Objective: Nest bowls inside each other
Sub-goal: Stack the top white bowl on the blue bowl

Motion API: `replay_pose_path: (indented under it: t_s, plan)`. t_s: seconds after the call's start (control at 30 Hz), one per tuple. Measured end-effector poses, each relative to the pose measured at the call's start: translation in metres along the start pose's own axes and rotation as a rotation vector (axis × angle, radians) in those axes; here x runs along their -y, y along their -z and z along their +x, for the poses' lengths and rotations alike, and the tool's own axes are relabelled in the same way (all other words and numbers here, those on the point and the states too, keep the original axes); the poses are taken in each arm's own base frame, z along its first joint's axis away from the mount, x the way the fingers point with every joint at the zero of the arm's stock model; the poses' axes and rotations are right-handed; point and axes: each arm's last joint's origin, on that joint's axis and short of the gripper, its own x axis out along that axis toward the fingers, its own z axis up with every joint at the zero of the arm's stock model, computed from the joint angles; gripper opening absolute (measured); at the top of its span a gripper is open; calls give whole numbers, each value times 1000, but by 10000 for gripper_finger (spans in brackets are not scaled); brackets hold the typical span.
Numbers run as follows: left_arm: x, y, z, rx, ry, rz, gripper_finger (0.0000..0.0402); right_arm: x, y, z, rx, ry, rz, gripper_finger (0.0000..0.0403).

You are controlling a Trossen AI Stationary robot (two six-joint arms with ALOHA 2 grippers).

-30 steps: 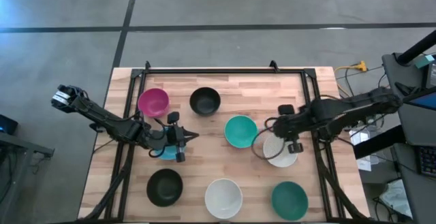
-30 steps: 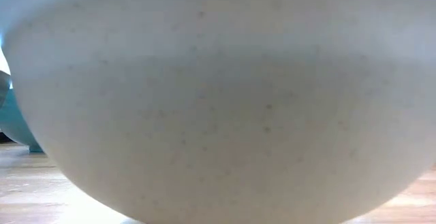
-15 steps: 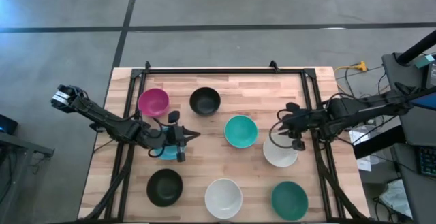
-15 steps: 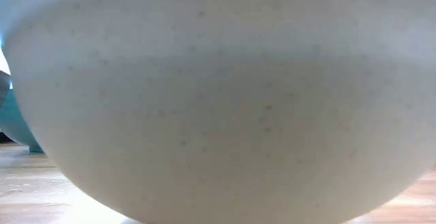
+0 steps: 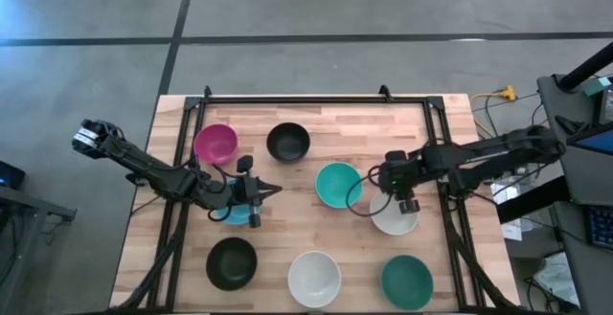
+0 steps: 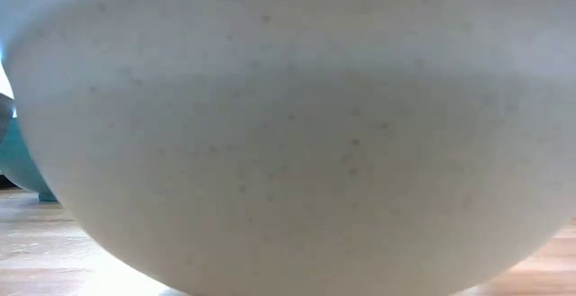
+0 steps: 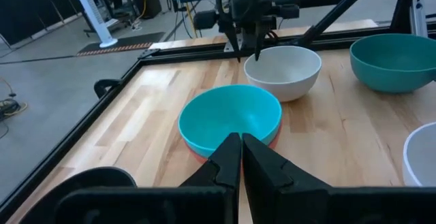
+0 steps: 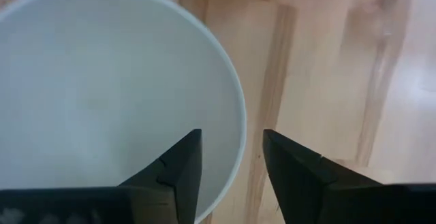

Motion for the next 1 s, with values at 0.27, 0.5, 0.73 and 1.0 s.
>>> replay_pose_path:
  t_s: [0.27,0.5,0.73,1.0]
  plan:
    - [2,3,3,-16,4,10,0,1,-5,13,-51,-4,-25,130]
    - [4,3,6,-24,5,20,0,7,-7,21,-81,-2,-1,89]
    - [4,3,6,-21,5,17,0,7,-8,27,-102,-28,-5,50]
    - [4,2,6,-20,6,17,0,6,-11,26,-95,-74,-5,14]
